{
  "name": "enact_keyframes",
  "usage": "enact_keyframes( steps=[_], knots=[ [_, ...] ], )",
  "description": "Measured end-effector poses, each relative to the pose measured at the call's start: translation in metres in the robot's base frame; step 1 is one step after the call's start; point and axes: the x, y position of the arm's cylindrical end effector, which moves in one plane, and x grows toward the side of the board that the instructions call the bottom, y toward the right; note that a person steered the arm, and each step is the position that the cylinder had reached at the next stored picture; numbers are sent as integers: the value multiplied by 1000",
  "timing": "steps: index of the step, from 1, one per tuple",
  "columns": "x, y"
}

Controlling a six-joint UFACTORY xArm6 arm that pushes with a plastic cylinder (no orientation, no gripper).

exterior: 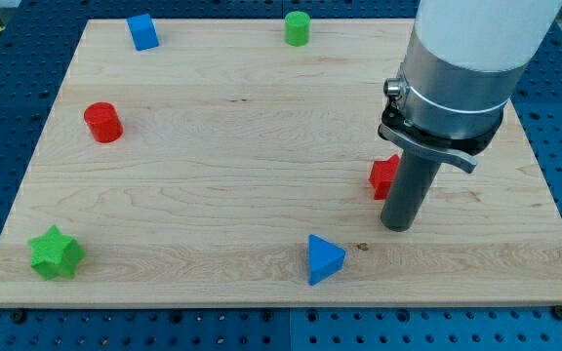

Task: Point your arm at the center left side of the board

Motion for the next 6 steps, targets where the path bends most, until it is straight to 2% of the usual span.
enact_keyframes(
  steps=[3, 6],
  knots=[
    [9, -46],
    [-1, -143]
  ],
)
